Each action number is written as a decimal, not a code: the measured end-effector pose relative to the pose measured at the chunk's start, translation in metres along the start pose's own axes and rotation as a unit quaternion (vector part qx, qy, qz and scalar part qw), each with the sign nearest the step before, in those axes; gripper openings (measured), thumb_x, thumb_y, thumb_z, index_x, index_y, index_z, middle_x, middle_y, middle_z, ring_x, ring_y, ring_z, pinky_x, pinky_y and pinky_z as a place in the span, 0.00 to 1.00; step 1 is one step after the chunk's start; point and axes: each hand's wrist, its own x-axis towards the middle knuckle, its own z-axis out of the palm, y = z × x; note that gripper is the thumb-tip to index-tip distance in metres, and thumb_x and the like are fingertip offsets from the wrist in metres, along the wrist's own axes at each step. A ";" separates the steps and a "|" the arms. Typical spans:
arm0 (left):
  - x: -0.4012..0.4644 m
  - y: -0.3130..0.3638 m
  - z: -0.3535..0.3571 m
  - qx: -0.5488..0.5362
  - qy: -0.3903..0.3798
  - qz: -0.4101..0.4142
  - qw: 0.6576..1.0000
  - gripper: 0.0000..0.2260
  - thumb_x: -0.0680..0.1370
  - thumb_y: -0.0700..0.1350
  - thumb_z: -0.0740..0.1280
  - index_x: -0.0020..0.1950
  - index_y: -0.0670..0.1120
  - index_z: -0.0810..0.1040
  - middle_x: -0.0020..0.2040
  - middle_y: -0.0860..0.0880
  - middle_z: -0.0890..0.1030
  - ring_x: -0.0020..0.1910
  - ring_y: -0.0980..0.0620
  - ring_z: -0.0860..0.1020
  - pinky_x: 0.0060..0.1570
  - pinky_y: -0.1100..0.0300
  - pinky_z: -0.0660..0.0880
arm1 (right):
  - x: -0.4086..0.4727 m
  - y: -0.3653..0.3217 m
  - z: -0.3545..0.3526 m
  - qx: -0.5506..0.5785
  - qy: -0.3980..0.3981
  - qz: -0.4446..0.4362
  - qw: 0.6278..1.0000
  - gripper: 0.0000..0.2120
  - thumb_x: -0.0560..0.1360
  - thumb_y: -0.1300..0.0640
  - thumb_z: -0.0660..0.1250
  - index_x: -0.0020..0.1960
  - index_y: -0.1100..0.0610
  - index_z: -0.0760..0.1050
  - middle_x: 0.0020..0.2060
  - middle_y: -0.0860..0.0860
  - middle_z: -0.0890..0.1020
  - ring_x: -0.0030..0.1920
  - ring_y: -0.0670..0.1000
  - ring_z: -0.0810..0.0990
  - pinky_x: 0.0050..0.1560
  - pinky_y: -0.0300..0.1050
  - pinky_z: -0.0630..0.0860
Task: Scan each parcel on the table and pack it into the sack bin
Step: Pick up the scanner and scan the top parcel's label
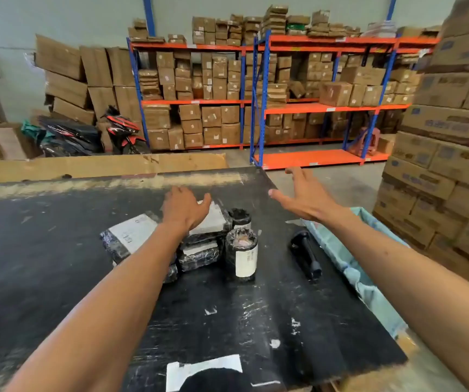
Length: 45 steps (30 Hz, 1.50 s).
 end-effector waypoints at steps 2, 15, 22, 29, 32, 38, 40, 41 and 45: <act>0.002 -0.003 0.015 0.024 -0.032 -0.035 0.999 0.35 0.82 0.62 0.57 0.74 0.32 0.65 0.71 0.32 0.69 0.70 0.34 0.68 0.67 0.44 0.67 | -0.004 0.013 0.013 -0.022 -0.019 0.033 0.999 0.39 0.78 0.33 0.66 0.80 0.54 0.62 0.75 0.59 0.68 0.74 0.62 0.71 0.72 0.61 0.70; 0.051 -0.017 0.097 0.039 -0.101 -0.129 0.986 0.42 0.82 0.64 0.58 0.79 0.31 0.51 0.74 0.29 0.65 0.73 0.31 0.66 0.68 0.43 0.66 | -0.001 0.149 0.112 -0.024 -0.146 0.201 0.968 0.44 0.79 0.38 0.68 0.84 0.54 0.50 0.80 0.64 0.58 0.75 0.67 0.70 0.73 0.60 0.70; 0.092 -0.024 0.108 -0.103 -0.151 -0.235 0.955 0.54 0.70 0.64 0.76 0.83 0.45 0.46 0.80 0.36 0.57 0.77 0.33 0.60 0.74 0.41 0.61 | 0.025 0.192 0.152 0.058 -0.156 0.240 0.956 0.45 0.80 0.45 0.70 0.85 0.55 0.46 0.79 0.64 0.65 0.77 0.67 0.68 0.76 0.59 0.66; 0.115 -0.021 0.108 -0.102 -0.210 -0.205 0.951 0.61 0.64 0.65 0.79 0.83 0.55 0.41 0.83 0.46 0.52 0.81 0.38 0.53 0.78 0.40 0.55 | 0.039 0.216 0.164 0.185 -0.146 0.299 0.925 0.30 0.75 0.55 0.75 0.74 0.61 0.71 0.52 0.56 0.87 0.52 0.57 0.86 0.56 0.51 0.82; 0.112 -0.015 0.106 -0.091 -0.164 -0.201 0.961 0.57 0.63 0.66 0.79 0.83 0.57 0.50 0.82 0.46 0.57 0.80 0.37 0.54 0.77 0.39 0.57 | 0.047 0.212 0.157 0.267 -0.158 0.287 0.906 0.14 0.76 0.65 0.71 0.59 0.70 0.78 0.35 0.57 0.84 0.27 0.46 0.81 0.28 0.42 0.79; 0.090 -0.023 0.108 -0.228 -0.068 -0.199 0.951 0.51 0.60 0.61 0.83 0.79 0.61 0.62 0.78 0.41 0.65 0.76 0.38 0.64 0.73 0.43 0.66 | 0.049 0.154 0.113 0.447 -0.151 0.228 0.852 0.09 0.75 0.70 0.64 0.51 0.61 0.80 0.41 0.60 0.84 0.26 0.52 0.75 0.28 0.42 0.74; 0.078 -0.026 0.103 -0.246 -0.037 -0.178 0.952 0.51 0.58 0.62 0.83 0.77 0.62 0.64 0.75 0.42 0.69 0.74 0.39 0.67 0.70 0.46 0.68 | 0.048 0.134 0.104 0.496 -0.148 0.207 0.830 0.11 0.77 0.71 0.64 0.57 0.64 0.79 0.42 0.61 0.83 0.28 0.51 0.76 0.27 0.42 0.76; 0.070 -0.027 0.099 -0.254 -0.018 -0.170 0.952 0.51 0.56 0.64 0.82 0.77 0.62 0.65 0.74 0.42 0.70 0.72 0.39 0.69 0.69 0.47 0.69 | 0.047 0.122 0.100 0.508 -0.145 0.200 0.825 0.14 0.77 0.70 0.65 0.62 0.65 0.77 0.42 0.60 0.84 0.29 0.51 0.78 0.27 0.43 0.76; 0.037 -0.031 0.076 -0.283 0.042 -0.120 0.950 0.47 0.61 0.60 0.83 0.77 0.64 0.65 0.70 0.40 0.68 0.70 0.39 0.68 0.69 0.49 0.67 | 0.034 0.066 0.090 0.551 -0.131 0.141 0.812 0.19 0.80 0.65 0.66 0.69 0.65 0.68 0.49 0.59 0.88 0.29 0.53 0.77 0.26 0.44 0.74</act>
